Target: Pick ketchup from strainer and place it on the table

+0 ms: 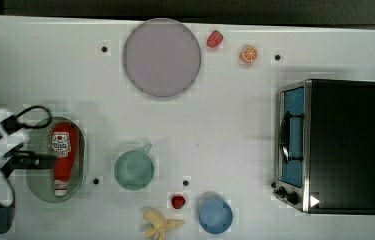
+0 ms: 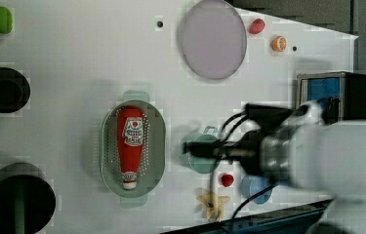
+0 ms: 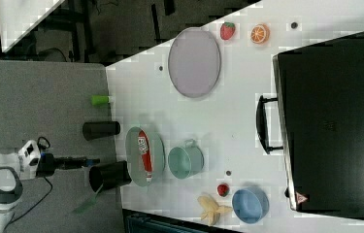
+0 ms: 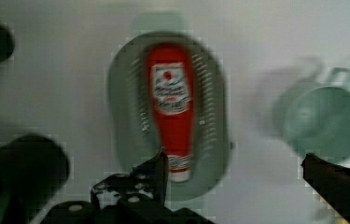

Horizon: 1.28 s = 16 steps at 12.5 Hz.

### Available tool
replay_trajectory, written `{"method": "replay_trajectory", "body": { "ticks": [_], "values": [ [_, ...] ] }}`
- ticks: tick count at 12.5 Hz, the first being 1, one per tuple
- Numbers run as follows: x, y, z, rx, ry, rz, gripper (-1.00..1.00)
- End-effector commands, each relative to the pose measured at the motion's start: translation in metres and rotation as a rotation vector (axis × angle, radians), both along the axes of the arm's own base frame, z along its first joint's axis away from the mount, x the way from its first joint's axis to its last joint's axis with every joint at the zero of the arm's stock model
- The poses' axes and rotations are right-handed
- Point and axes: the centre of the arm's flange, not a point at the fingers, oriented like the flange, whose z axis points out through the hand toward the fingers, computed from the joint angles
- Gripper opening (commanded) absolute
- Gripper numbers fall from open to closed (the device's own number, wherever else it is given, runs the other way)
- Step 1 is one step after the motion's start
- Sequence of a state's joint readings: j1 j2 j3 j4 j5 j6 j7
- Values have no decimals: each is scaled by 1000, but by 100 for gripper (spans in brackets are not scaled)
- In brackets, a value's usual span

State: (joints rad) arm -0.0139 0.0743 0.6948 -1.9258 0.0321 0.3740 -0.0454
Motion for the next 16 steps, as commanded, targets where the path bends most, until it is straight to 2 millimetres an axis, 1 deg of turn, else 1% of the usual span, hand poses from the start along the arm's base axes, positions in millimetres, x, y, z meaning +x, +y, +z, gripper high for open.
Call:
{"method": "replay_trajectory", "body": {
  "ticks": [1, 3, 6, 8, 10, 13, 16],
  "values": [
    [2, 11, -31, 11, -18, -22, 100],
    [0, 21, -68, 13, -46, -4, 100],
    [-1, 30, -127, 29, -68, 29, 100],
    [0, 35, -162, 61, -61, 20, 100],
    [0, 40, -193, 77, -56, 19, 100],
    [-3, 42, -235, 79, -54, 18, 100],
    [-6, 44, -270, 108, -44, -28, 100]
  ]
}}
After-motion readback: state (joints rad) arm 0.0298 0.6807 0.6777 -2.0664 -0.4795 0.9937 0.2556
